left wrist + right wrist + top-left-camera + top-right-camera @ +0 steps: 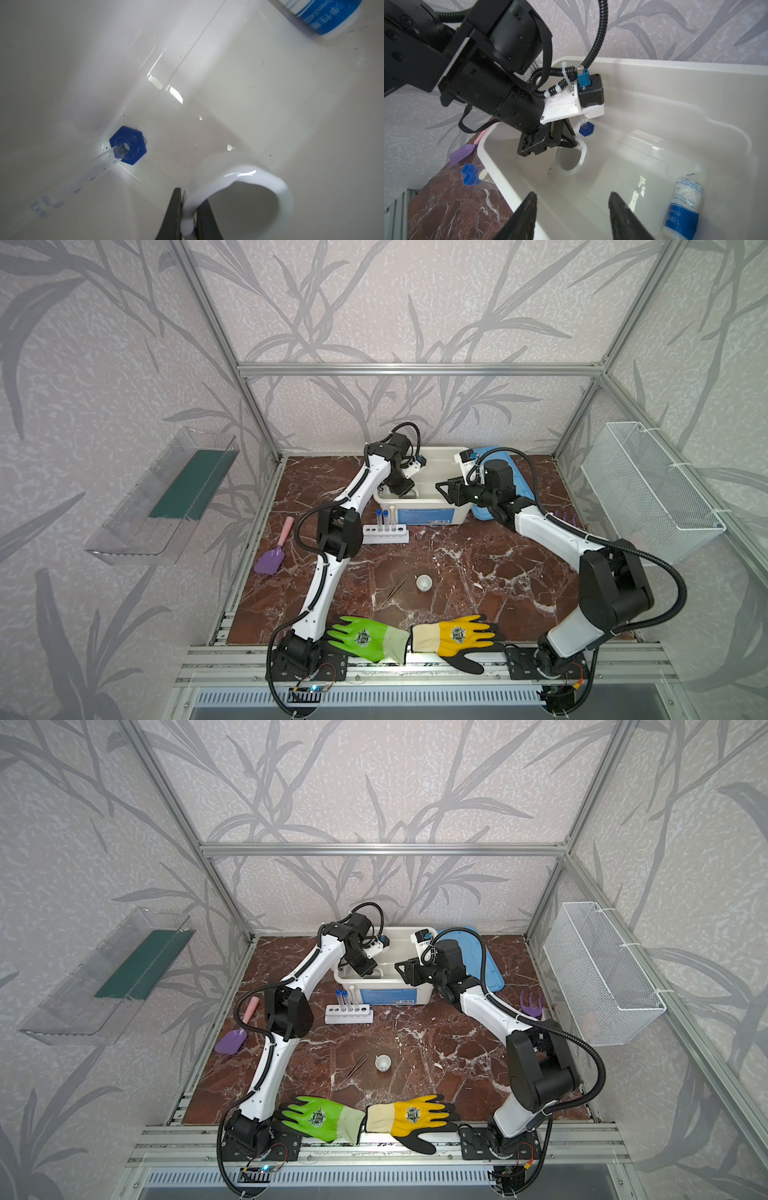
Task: Organize the chemistry lab equipment
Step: 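Lower the held crucible into the bin and open the left gripper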
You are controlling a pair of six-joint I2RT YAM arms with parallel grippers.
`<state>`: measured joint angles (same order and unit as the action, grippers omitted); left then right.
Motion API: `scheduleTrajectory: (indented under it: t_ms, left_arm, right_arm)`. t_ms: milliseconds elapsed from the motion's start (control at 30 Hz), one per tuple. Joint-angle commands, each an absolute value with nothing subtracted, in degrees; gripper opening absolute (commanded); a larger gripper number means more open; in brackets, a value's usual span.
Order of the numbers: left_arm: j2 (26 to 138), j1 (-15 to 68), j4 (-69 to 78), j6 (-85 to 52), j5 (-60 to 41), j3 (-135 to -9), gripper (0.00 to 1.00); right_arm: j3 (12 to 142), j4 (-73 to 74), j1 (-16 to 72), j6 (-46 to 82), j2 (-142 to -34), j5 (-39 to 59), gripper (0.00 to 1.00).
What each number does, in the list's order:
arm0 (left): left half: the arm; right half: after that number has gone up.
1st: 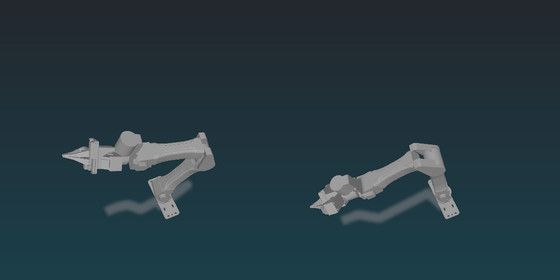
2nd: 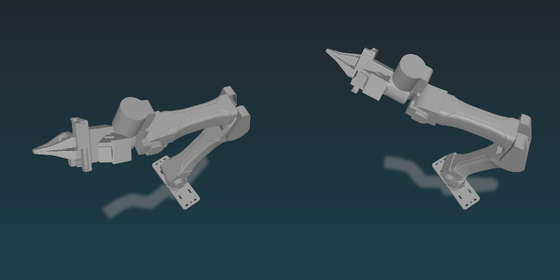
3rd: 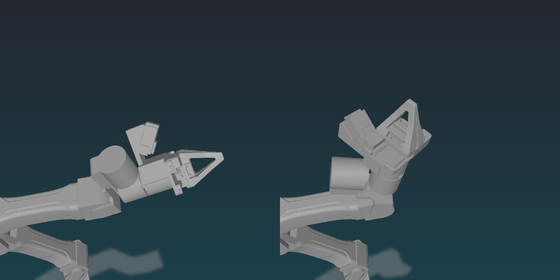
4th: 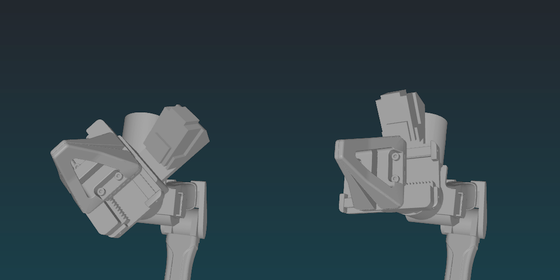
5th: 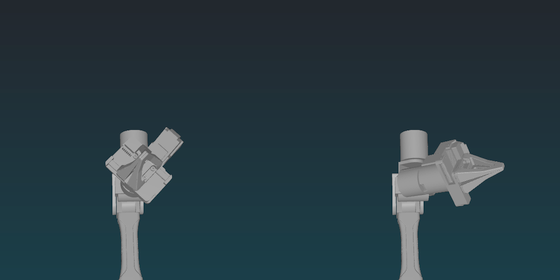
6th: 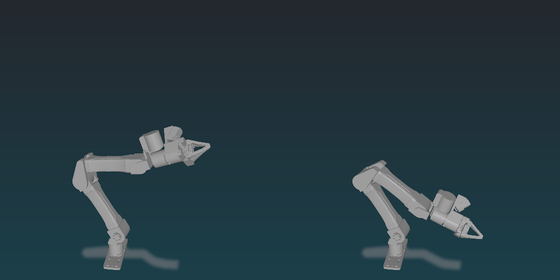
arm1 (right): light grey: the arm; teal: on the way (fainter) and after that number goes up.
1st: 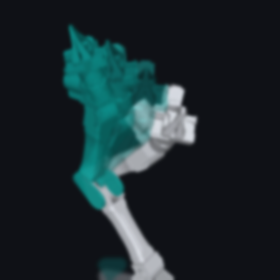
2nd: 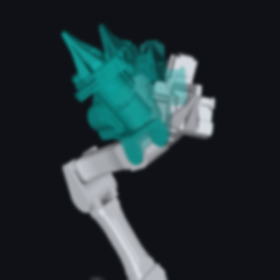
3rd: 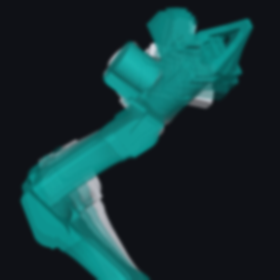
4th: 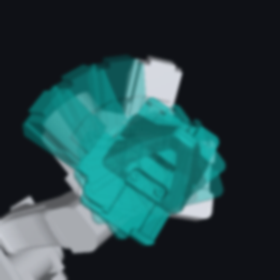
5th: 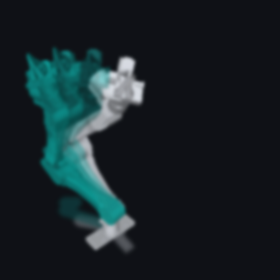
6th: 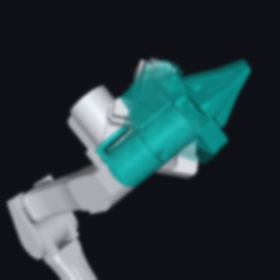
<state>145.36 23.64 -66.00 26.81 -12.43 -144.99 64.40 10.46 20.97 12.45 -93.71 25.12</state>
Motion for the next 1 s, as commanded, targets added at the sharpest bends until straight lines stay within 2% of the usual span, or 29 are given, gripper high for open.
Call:
scheduleTrajectory:
  t_ms: [0,967]
  left_arm:
    - [146.5,24.0,-66.2,27.2,-12.0,-144.5,0.0]
    - [150.1,24.7,-66.3,29.0,-9.8,-143.9,0.01]
  right_arm:
    - [63.7,12.3,20.5,13.0,-94.2,26.0,0.56]
    - [63.4,13.6,19.6,14.1,-95.3,26.9,0.56]
